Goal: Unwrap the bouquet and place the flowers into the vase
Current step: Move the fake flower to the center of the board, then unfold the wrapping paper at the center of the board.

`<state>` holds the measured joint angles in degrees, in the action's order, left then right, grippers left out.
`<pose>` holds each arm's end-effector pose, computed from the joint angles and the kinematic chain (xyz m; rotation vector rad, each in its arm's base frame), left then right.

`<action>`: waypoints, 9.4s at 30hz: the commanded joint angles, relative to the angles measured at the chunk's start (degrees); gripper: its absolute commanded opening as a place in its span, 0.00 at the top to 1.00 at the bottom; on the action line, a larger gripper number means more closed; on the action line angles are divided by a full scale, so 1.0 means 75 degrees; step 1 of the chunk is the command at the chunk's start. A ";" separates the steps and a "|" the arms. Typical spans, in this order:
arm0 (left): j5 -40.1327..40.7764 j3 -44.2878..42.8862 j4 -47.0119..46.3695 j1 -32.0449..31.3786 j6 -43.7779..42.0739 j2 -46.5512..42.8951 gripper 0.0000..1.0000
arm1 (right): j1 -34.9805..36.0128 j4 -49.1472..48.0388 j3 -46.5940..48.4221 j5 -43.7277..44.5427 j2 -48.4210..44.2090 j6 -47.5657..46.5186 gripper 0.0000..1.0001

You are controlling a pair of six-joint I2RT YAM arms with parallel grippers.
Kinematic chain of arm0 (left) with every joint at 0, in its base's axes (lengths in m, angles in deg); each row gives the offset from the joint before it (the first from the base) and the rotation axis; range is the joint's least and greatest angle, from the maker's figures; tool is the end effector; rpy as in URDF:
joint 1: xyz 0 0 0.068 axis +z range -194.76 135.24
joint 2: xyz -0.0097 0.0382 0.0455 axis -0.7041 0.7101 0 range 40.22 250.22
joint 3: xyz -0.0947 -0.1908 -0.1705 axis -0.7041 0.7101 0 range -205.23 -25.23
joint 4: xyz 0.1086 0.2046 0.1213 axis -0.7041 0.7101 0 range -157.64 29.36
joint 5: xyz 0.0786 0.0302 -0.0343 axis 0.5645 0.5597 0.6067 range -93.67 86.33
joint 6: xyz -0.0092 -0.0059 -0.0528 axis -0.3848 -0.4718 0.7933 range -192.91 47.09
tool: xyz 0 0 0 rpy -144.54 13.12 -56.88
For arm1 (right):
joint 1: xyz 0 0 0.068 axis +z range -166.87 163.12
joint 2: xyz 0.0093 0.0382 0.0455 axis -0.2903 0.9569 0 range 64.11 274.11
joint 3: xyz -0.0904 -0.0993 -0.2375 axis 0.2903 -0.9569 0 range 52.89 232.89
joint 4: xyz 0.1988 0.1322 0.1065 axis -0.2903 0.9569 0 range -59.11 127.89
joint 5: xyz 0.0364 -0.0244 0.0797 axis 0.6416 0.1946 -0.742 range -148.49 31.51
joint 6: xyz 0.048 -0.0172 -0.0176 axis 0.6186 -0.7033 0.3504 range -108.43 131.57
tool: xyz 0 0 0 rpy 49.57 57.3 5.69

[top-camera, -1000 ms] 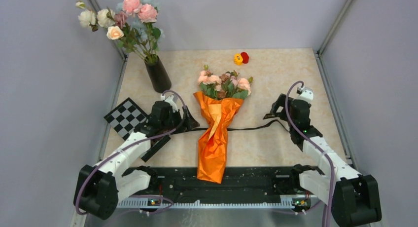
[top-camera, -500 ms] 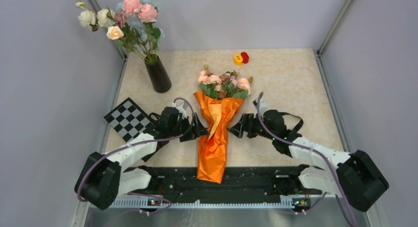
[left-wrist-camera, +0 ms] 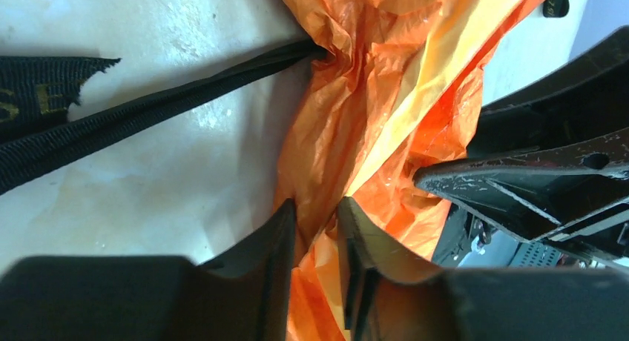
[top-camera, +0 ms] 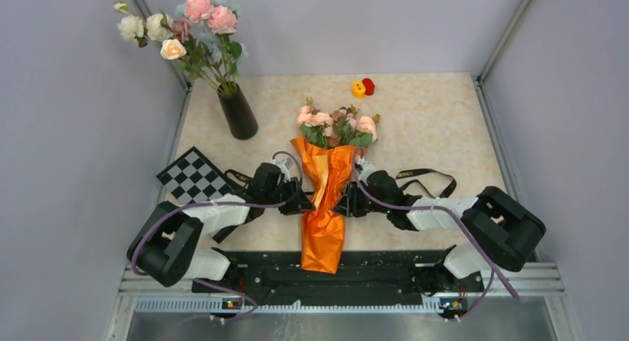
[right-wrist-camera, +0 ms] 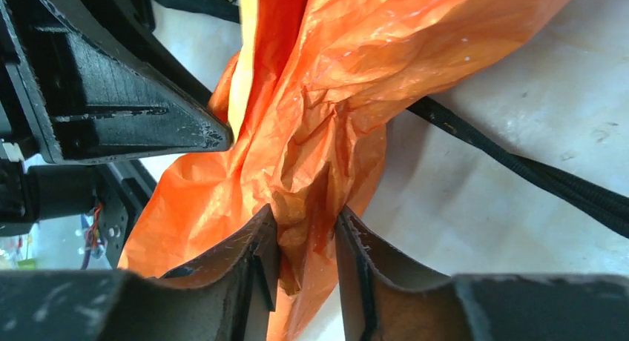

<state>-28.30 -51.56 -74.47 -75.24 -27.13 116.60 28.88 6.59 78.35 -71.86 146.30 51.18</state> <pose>0.1981 -0.1337 0.1479 -0.0999 2.5373 -1.1093 0.1759 0.1923 0.1449 -0.2748 2.3200 1.0689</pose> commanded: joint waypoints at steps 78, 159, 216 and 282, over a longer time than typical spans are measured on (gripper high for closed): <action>0.2183 -0.4007 0.4750 0.2866 -0.3659 -0.1939 0.01 | 0.0147 0.2477 0.4909 0.1105 0.2283 -0.0408 0.55; 0.2503 -0.3168 -0.0044 -0.0031 -0.1235 0.2304 0.45 | -0.1398 0.3287 0.2434 0.3900 -0.0435 -0.1367 1.00; 0.2980 -0.2881 0.0799 -0.0050 -0.0910 0.2250 1.00 | -0.5703 0.3352 0.2731 0.1168 -0.0538 -0.2263 0.28; 0.3015 -0.2391 0.0975 0.0115 -0.0641 0.2128 1.00 | -0.6054 0.4784 0.4461 0.2844 0.1915 -0.2468 1.00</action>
<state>-6.64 -70.62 -68.11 -74.80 -32.09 134.43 -15.92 39.60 111.37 -53.43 165.84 33.63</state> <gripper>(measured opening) 0.009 0.009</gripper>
